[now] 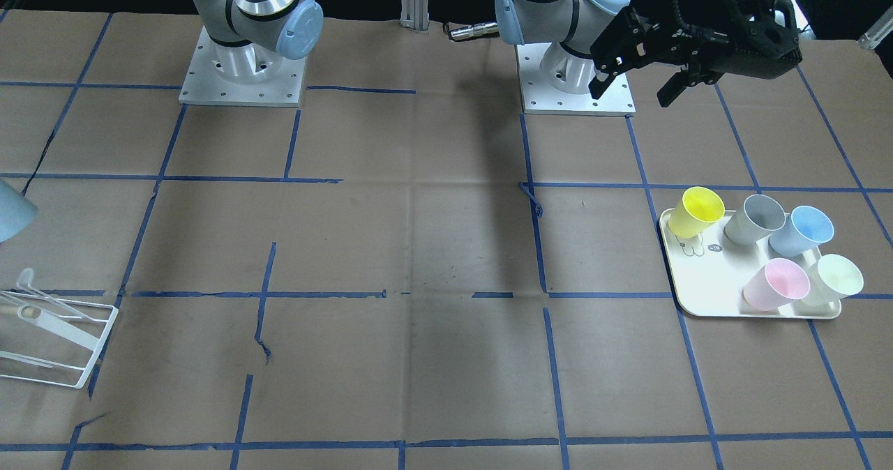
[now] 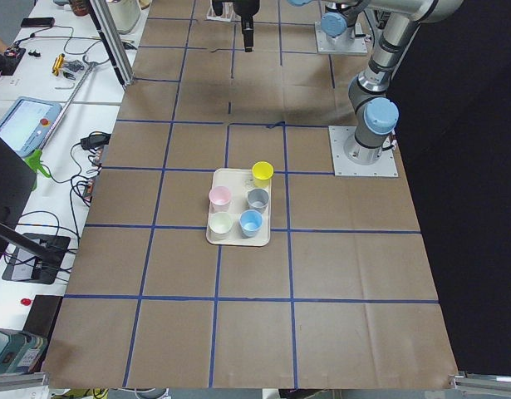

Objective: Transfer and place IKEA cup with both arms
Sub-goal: 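Lift the light blue cup off the rack rod with the right gripper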

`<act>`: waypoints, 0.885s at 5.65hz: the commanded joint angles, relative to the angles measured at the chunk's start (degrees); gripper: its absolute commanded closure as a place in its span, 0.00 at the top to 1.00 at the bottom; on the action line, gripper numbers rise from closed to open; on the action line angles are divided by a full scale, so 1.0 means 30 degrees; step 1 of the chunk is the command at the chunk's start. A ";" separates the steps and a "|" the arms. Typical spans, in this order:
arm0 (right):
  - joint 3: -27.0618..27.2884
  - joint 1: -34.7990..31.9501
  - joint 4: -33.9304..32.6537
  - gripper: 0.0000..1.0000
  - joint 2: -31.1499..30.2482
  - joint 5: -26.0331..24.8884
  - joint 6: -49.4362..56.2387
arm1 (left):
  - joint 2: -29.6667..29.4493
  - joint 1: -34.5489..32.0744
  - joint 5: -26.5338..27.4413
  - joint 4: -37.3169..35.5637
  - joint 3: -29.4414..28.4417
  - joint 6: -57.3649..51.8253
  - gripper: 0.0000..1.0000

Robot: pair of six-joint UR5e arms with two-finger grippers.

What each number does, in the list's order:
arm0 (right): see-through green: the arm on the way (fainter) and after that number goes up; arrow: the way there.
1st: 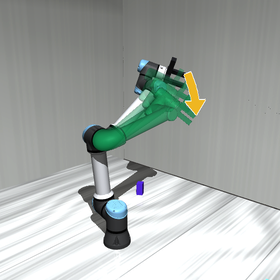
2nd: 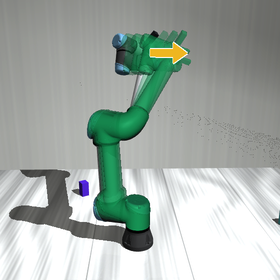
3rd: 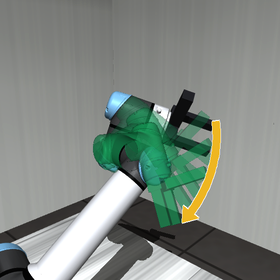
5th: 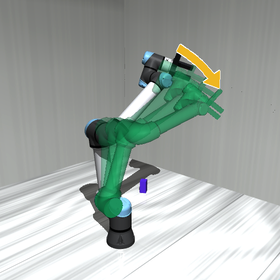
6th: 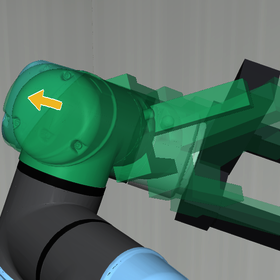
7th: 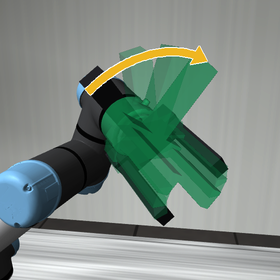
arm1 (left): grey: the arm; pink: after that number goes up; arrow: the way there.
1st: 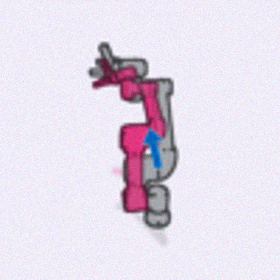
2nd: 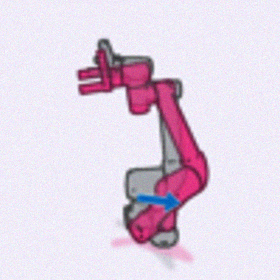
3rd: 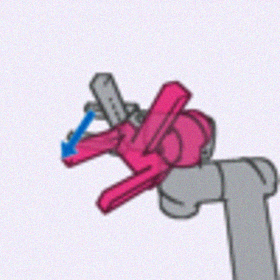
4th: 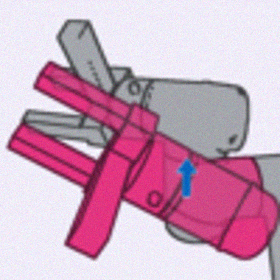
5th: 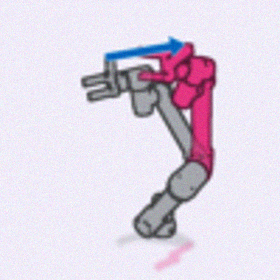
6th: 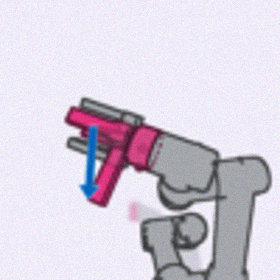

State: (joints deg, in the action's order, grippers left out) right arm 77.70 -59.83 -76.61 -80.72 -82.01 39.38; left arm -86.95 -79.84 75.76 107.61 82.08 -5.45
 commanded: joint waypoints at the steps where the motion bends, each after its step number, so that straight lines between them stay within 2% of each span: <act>1: -0.0852 -0.0038 0.7770 0.32 -0.0105 0.5300 0.0087 | 0.0125 0.3153 -0.3317 0.3544 0.0235 -0.4766 1.00; 2: -0.0765 -0.0502 1.0450 0.33 -0.0047 0.8205 0.0639 | 0.0096 0.4857 -0.5688 0.5392 0.0440 -0.7094 1.00; 3: -0.0648 -0.1580 1.1927 0.40 0.0331 0.9829 0.2587 | -0.0223 0.5135 -0.8670 0.6019 0.0819 -0.8219 1.00; 4: -0.0183 -0.1968 1.4088 0.44 0.0973 1.1063 0.6348 | -0.0197 0.5108 -1.1571 0.6026 0.1954 -0.8753 1.00; 5: 0.0199 -0.2000 1.4864 0.43 0.1762 1.1395 0.8677 | -0.0139 0.5079 -1.3776 0.6142 0.2720 -1.0063 1.00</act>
State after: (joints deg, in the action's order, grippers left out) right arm 77.22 -65.36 -35.27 -77.52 -49.62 58.09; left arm -87.43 -64.64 41.12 125.61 87.95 -32.43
